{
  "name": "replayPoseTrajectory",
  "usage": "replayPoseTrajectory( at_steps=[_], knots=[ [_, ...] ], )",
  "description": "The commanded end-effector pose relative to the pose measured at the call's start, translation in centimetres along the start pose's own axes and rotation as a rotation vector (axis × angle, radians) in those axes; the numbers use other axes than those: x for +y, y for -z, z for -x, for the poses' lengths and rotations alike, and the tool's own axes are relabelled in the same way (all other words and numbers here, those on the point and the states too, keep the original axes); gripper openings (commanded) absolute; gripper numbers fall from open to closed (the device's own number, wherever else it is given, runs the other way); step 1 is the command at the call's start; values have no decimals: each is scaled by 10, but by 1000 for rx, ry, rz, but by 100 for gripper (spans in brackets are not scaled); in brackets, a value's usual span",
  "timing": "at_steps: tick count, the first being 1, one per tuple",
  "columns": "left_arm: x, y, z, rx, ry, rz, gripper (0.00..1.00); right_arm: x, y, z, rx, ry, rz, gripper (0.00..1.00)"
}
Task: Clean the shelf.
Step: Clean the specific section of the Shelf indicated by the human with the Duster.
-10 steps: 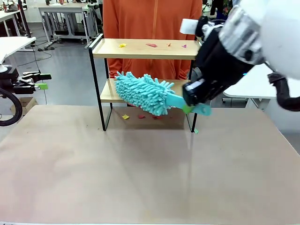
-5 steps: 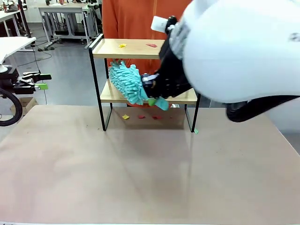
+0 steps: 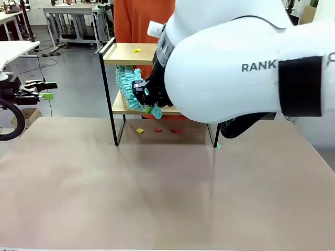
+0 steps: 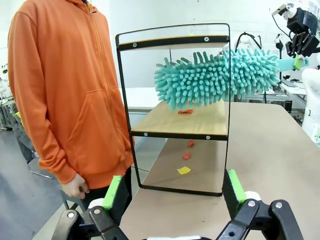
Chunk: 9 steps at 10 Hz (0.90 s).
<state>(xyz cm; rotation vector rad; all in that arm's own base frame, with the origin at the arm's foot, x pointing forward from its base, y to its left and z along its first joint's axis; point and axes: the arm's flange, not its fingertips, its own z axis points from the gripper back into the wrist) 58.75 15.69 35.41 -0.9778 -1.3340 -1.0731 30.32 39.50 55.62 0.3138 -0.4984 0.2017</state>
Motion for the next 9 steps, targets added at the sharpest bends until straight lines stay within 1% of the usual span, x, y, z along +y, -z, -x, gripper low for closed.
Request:
replayPoseTrajectory(
  at_steps=[1, 3, 4, 5, 7, 9],
  knots=[
    [-2, 1, -3, 0, 12, -8, 100, -6, -10, 5, -13, -24, -5, 13],
    [-2, 1, -3, 0, 12, -8, 100, 0, -2, 1, 0, -2, -3, 13],
    [-2, 1, -3, 0, 12, -8, 100, 20, 13, -1, -24, 24, 11, 13],
    [-2, 1, -3, 0, 12, -8, 100, 30, 28, -9, -45, 61, 24, 13],
    [-2, 1, -3, 0, 12, -8, 100, 42, 55, -11, -92, 130, 75, 13],
    [-2, 1, -3, 0, 12, -8, 100, 52, 77, -13, -155, 185, 67, 13]
  ],
)
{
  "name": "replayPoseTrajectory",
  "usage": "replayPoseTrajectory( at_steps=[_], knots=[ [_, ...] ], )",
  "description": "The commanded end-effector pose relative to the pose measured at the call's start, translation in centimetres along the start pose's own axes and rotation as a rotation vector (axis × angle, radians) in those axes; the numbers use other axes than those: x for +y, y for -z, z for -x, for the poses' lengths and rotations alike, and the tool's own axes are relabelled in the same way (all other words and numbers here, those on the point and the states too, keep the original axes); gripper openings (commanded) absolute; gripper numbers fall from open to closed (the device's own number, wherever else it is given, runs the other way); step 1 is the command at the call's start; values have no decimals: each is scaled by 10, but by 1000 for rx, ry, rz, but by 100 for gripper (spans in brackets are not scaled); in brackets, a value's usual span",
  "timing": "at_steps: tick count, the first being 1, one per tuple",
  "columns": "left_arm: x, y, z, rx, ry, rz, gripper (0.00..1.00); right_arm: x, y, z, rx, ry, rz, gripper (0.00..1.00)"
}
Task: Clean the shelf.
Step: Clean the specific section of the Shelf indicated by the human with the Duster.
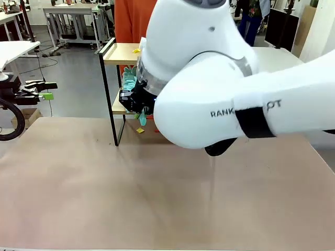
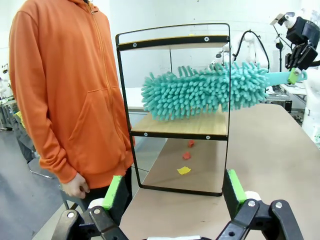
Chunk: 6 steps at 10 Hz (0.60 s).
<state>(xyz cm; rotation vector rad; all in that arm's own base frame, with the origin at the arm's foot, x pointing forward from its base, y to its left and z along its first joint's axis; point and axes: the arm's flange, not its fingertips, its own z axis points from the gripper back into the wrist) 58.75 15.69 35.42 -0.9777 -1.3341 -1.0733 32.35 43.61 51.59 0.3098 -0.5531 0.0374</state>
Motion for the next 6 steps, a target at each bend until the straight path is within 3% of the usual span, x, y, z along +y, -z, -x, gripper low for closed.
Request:
replayPoseTrajectory(
  at_steps=[1, 6],
  knots=[
    [-2, 1, -3, 0, 12, -8, 100, 35, 24, -6, -105, 59, -6, 13],
    [-2, 1, -3, 0, 12, -8, 100, 51, 54, -7, -91, 115, -23, 13]
  ],
)
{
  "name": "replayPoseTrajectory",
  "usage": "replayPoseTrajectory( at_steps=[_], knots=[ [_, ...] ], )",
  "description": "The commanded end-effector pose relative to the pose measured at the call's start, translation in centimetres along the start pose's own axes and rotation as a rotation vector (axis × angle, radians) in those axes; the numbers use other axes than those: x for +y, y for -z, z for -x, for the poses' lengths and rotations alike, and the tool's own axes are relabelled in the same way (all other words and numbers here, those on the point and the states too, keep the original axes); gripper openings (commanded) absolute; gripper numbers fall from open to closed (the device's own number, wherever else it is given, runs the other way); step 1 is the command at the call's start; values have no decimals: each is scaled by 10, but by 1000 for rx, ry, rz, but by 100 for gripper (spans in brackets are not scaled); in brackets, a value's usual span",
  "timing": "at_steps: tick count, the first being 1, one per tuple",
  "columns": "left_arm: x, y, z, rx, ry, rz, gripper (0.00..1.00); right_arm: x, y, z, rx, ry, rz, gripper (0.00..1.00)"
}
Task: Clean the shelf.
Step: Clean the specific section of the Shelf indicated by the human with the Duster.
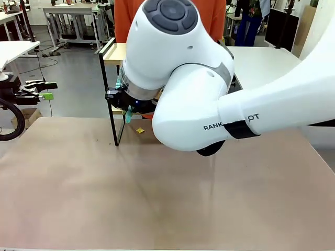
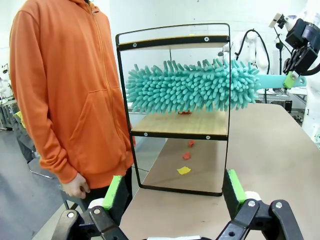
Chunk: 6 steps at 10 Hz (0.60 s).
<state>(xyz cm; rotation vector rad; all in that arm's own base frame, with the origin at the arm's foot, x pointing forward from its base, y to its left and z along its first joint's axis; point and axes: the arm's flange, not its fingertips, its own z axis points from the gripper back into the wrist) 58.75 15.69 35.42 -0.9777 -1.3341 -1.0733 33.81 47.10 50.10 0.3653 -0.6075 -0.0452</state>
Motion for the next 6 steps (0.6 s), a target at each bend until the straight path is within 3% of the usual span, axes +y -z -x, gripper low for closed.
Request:
replayPoseTrajectory(
  at_steps=[1, 4, 6],
  knots=[
    [-2, 1, -3, 0, 12, -8, 100, 25, 32, 3, -12, 35, 18, 13],
    [-2, 1, -3, 0, 12, -8, 100, 19, 47, 12, 62, 71, 31, 13],
    [-2, 1, -3, 0, 12, -8, 100, -1, 26, 10, 40, 28, 19, 13]
  ],
)
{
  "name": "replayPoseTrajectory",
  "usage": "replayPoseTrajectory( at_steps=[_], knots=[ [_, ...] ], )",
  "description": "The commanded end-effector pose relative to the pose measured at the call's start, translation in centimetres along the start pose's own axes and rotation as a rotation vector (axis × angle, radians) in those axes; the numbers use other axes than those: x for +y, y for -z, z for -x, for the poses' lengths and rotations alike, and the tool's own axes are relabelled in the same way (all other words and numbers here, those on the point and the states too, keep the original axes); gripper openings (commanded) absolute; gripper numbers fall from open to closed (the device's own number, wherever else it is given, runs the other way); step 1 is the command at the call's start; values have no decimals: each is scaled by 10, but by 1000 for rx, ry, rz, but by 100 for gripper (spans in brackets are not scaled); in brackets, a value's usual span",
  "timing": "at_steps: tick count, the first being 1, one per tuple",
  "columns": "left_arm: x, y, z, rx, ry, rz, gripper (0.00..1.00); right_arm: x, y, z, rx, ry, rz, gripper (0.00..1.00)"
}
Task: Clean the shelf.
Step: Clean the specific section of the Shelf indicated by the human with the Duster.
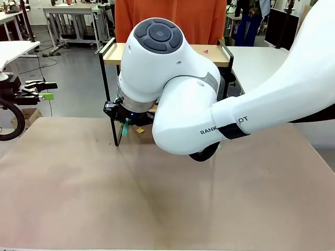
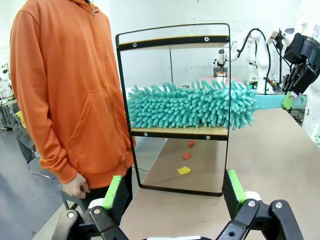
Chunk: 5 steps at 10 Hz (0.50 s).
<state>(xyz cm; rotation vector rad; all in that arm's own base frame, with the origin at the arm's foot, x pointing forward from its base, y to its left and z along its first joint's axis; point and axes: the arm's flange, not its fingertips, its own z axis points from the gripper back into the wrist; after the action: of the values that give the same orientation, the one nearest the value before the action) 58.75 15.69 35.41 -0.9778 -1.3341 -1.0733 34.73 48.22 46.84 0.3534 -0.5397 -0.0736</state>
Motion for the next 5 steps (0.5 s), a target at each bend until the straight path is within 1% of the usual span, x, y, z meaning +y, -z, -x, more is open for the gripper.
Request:
replayPoseTrajectory(
  at_steps=[1, 2, 3, 5],
  knots=[
    [-2, 1, -3, 0, 12, -8, 100, 0, -7, -2, -22, -7, -4, 13],
    [-2, 1, -3, 0, 12, -8, 100, 0, 0, 0, 0, 0, 0, 13],
    [-2, 1, -3, 0, 12, -8, 100, -14, -6, -10, 9, 34, 36, 13],
    [-2, 1, -3, 0, 12, -8, 100, -47, -20, -25, 16, 75, 69, 13]
  ],
)
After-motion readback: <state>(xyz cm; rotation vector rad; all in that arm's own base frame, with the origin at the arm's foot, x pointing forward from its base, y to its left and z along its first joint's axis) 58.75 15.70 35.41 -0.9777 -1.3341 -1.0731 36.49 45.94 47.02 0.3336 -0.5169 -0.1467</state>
